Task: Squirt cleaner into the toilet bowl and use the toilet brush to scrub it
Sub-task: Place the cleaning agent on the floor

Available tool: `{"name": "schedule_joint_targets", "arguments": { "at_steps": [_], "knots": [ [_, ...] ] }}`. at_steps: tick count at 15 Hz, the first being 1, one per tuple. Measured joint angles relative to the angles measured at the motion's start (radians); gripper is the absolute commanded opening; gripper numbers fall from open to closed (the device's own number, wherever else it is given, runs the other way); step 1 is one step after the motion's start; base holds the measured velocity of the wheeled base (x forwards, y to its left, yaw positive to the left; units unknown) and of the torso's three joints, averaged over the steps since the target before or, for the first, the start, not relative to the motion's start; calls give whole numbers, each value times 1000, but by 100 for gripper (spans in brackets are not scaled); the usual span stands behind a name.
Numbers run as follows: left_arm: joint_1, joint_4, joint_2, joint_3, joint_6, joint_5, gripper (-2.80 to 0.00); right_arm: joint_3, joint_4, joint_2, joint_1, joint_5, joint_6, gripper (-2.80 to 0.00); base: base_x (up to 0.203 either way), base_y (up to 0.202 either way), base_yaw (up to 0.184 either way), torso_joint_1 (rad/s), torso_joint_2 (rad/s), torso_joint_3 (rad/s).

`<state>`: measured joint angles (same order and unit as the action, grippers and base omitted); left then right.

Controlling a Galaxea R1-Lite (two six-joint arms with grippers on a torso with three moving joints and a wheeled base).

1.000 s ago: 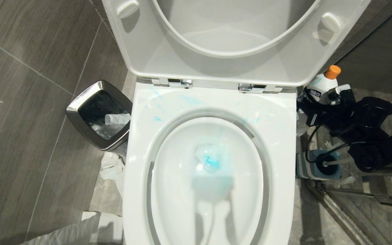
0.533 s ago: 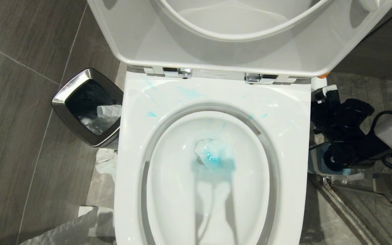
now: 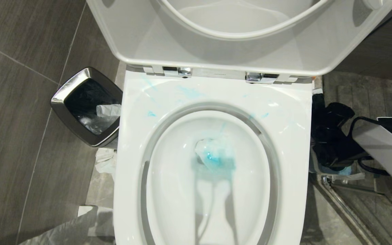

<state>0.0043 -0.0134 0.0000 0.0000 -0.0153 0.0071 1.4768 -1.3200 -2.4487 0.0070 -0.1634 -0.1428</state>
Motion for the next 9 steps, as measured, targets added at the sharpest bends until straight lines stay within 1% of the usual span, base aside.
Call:
{"name": "schedule_joint_targets", "arguments": {
  "at_steps": [4,6,9],
  "knots": [
    [0,0,0,0,0,0,-280,87,15,-49,7,3,0,-280,0,0,0,0,0,0],
    [0,0,0,0,0,0,-280,150,18,-76,12,20,-3,-280,0,0,0,0,0,0],
    [0,0,0,0,0,0,-280,202,15,-106,30,30,-34,-280,0,0,0,0,0,0]
  ]
}}
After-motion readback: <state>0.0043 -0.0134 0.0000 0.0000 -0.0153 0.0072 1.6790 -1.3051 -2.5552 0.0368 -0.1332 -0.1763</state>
